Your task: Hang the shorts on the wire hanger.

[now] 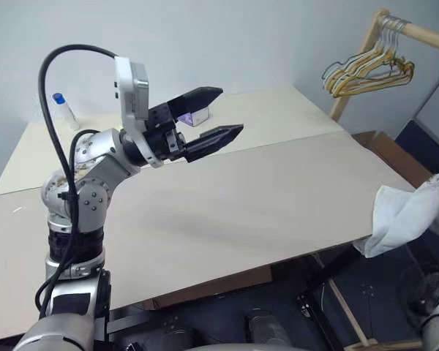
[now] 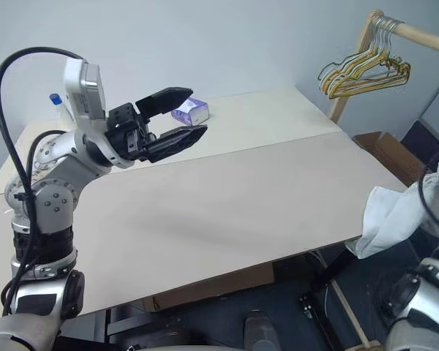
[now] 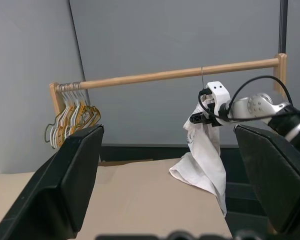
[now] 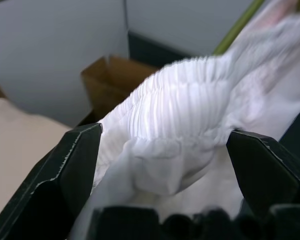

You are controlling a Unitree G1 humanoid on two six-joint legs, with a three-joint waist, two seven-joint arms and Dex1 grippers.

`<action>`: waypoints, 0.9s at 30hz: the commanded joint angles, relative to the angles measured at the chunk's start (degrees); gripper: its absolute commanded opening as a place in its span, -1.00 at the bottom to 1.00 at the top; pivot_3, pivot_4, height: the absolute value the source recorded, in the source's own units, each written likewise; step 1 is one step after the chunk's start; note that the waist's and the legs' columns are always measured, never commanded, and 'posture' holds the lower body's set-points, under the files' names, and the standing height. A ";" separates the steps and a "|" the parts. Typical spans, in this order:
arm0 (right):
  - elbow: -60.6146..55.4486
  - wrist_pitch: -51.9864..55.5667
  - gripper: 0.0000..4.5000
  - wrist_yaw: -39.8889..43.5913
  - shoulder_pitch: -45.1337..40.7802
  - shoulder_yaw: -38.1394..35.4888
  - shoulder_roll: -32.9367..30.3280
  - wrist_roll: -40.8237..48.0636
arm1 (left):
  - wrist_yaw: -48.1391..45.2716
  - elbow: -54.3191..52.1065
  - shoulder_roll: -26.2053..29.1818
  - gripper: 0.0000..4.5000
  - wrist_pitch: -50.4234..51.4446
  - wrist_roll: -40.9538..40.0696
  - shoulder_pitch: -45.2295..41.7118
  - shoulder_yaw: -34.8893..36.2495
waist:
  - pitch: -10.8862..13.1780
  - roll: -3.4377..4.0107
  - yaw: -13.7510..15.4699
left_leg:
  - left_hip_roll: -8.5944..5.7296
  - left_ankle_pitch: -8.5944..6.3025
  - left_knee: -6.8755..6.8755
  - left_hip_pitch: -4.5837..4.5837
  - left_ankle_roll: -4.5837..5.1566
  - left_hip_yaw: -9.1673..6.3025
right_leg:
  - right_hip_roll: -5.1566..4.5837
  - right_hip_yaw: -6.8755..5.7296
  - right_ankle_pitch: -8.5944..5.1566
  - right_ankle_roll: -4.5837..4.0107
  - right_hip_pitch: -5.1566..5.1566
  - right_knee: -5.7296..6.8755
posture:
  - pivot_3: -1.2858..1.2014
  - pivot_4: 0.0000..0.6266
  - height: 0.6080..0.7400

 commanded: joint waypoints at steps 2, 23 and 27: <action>-10.97 -12.57 0.98 -3.61 6.29 2.79 2.54 -4.93 | 0.51 -1.76 0.64 1.00 -1.05 -0.44 0.20 1.24 | 0.01 -0.01 0.53 | -0.01 -0.01 -0.01 0.25 0.00 0.01 | 0.00 0.00 -0.01 0.01 0.01 0.00 | -0.01 -0.98 1.00; -24.85 -21.90 0.98 53.81 5.17 28.21 -0.75 20.81 | -0.96 -3.69 7.40 1.00 -12.90 13.52 17.79 0.67 | 0.12 -0.26 2.23 | -0.27 -0.02 -0.66 0.92 0.18 -0.08 | 0.22 0.59 0.08 -0.20 0.08 0.00 | 0.09 -0.99 1.00; -19.55 -22.68 0.98 63.33 -1.45 36.42 0.23 19.15 | 0.70 -7.67 9.47 1.00 -13.65 16.66 24.20 0.95 | 0.22 -0.42 4.73 | -0.30 -0.04 -0.72 0.72 0.22 -0.10 | 0.08 0.47 0.26 -0.49 -0.07 -0.13 | 0.15 -0.96 1.00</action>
